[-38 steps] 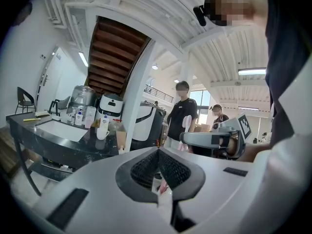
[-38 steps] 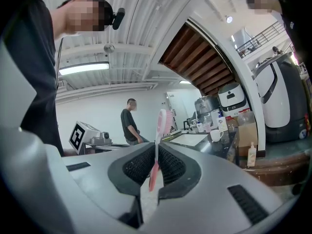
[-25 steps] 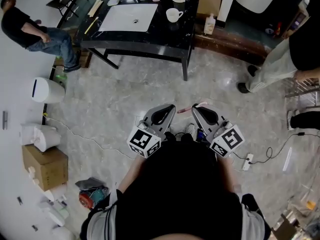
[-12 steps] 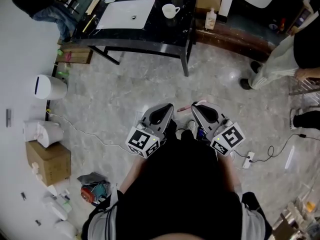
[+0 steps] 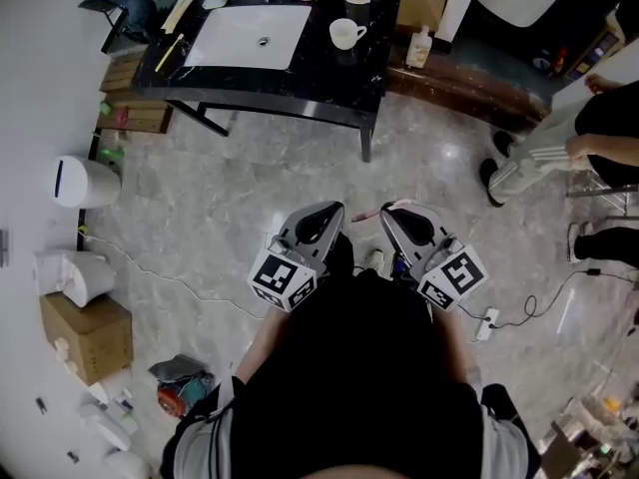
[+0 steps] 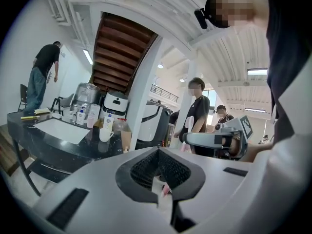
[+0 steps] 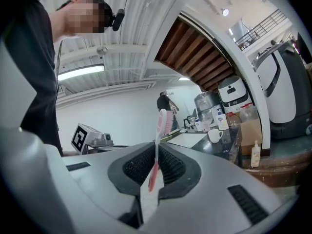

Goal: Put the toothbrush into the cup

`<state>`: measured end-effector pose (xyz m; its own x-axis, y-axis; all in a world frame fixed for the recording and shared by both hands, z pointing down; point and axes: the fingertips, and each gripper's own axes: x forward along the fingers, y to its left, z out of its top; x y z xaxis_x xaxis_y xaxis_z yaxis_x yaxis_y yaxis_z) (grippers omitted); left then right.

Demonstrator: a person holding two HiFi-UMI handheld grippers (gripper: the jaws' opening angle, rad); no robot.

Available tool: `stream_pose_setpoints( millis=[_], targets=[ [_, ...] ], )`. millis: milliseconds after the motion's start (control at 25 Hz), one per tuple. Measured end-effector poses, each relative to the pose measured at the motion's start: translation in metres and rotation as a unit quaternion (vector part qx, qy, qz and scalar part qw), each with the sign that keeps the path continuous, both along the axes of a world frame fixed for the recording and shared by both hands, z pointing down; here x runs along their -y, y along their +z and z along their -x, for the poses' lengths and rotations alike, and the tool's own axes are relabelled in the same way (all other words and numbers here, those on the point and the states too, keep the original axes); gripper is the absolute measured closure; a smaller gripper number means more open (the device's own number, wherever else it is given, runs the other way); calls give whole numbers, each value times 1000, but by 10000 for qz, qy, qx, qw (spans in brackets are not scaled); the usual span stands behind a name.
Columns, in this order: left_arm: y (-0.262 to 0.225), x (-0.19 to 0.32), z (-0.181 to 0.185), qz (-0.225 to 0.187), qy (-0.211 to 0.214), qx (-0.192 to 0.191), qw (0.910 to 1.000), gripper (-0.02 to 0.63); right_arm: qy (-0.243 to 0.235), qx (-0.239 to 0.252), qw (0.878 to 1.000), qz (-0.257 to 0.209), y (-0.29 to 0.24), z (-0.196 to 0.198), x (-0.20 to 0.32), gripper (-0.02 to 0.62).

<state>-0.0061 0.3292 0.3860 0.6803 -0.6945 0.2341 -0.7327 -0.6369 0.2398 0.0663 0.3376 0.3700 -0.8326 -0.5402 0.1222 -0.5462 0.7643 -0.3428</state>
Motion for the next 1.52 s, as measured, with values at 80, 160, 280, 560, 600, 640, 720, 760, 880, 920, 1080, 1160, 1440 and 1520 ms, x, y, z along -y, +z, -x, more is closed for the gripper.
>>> stream_pose_setpoints(
  millis=[80, 160, 280, 560, 600, 640, 720, 760, 880, 920, 1080, 1160, 1440, 1520],
  targets=[
    [-3, 18, 11, -52, 69, -33, 10000, 598, 41, -76, 10000, -29, -2, 13, 17, 563],
    [-5, 36, 25, -91, 155, -67, 9998, 598, 100, -138, 9998, -56, -5, 28, 34, 563],
    [-4, 62, 49, -125, 281, -76, 9995, 598, 199, -189, 9996, -90, -7, 51, 58, 563],
    [2, 108, 88, -128, 461, -57, 9988, 598, 392, -286, 9988, 10, -4, 84, 96, 563],
    [3, 112, 91, -135, 490, -26, 9987, 598, 420, -300, 9987, 25, -3, 86, 98, 563],
    [5, 115, 93, -141, 515, 7, 9986, 598, 449, -310, 9985, 38, -3, 87, 101, 563],
    [6, 120, 94, -127, 567, 26, 9983, 598, 510, -319, 9982, 62, -2, 87, 105, 563],
    [7, 121, 94, -112, 598, 12, 9981, 598, 539, -318, 9980, 77, -1, 86, 106, 563],
    [9, 124, 89, -52, 701, 1, 9975, 598, 606, -312, 9976, 125, 0, 82, 111, 563],
    [10, 125, 86, -25, 721, 2, 9974, 598, 617, -309, 9975, 143, 0, 81, 113, 563],
    [13, 133, 79, 54, 715, -22, 9974, 597, 604, -262, 9976, 218, 4, 77, 123, 563],
    [15, 140, 76, 97, 718, -31, 9974, 598, 565, -220, 9979, 214, 5, 75, 132, 563],
    [11, 188, 57, 324, 559, -276, 9975, 598, 314, -99, 9994, 107, 3, 58, 184, 563],
    [8, 205, 51, 265, 493, -166, 9983, 598, 266, -42, 9996, 63, 1, 51, 202, 563]
  ],
)
